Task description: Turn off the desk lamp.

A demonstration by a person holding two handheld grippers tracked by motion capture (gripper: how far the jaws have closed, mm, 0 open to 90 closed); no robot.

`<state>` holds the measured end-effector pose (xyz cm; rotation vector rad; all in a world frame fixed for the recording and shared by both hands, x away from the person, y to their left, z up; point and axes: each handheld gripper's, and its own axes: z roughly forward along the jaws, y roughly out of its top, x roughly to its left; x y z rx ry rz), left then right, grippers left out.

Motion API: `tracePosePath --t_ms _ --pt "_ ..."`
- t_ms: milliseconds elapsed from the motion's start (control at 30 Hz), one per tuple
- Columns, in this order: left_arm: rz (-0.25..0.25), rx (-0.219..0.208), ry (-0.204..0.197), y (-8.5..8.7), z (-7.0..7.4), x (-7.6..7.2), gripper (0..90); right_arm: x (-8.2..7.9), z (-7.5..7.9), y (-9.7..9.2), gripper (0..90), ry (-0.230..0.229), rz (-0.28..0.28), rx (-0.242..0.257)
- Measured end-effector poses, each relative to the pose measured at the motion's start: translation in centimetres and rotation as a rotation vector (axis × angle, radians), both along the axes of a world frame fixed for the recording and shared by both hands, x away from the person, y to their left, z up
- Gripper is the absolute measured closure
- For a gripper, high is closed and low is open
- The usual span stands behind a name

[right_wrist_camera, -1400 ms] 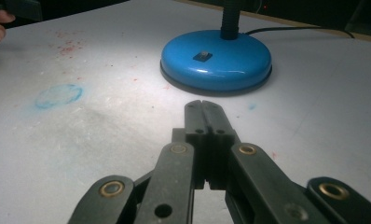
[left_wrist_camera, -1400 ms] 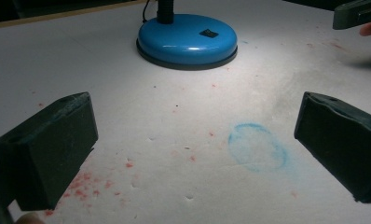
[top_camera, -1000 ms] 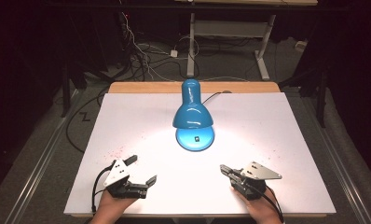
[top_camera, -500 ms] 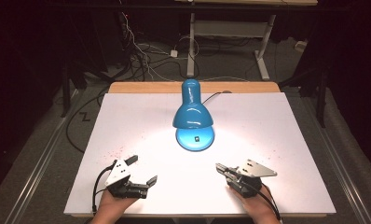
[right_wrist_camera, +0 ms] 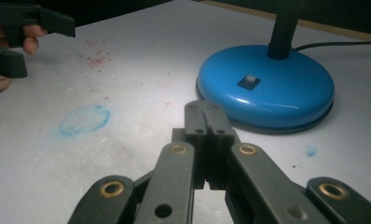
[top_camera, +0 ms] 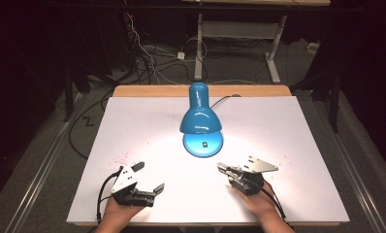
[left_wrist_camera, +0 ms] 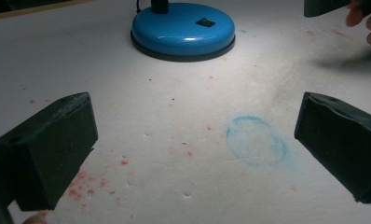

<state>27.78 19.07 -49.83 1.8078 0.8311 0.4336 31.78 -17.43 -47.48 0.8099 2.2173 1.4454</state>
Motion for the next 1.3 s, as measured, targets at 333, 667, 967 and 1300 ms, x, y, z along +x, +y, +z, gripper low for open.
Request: tracePosePath --t_ms 333,667,967,1300 --pt "-0.016 -0.002 0.006 0.1 0.0 0.1 0.0 2.2 -0.2 1.5 90.0 0.021 -0.001 0.014" --pt "-0.025 -0.008 0.010 0.2 0.0 0.1 0.0 4.7 -0.4 1.9 90.0 0.049 -0.052 0.016" --pt "-0.020 -0.001 0.008 0.1 0.0 0.1 0.0 6.3 -0.6 2.3 90.0 0.059 -0.067 0.014" --pt "-0.018 -0.013 0.012 0.1 0.0 0.1 0.0 8.0 -0.5 3.0 90.0 0.083 -0.072 0.022"
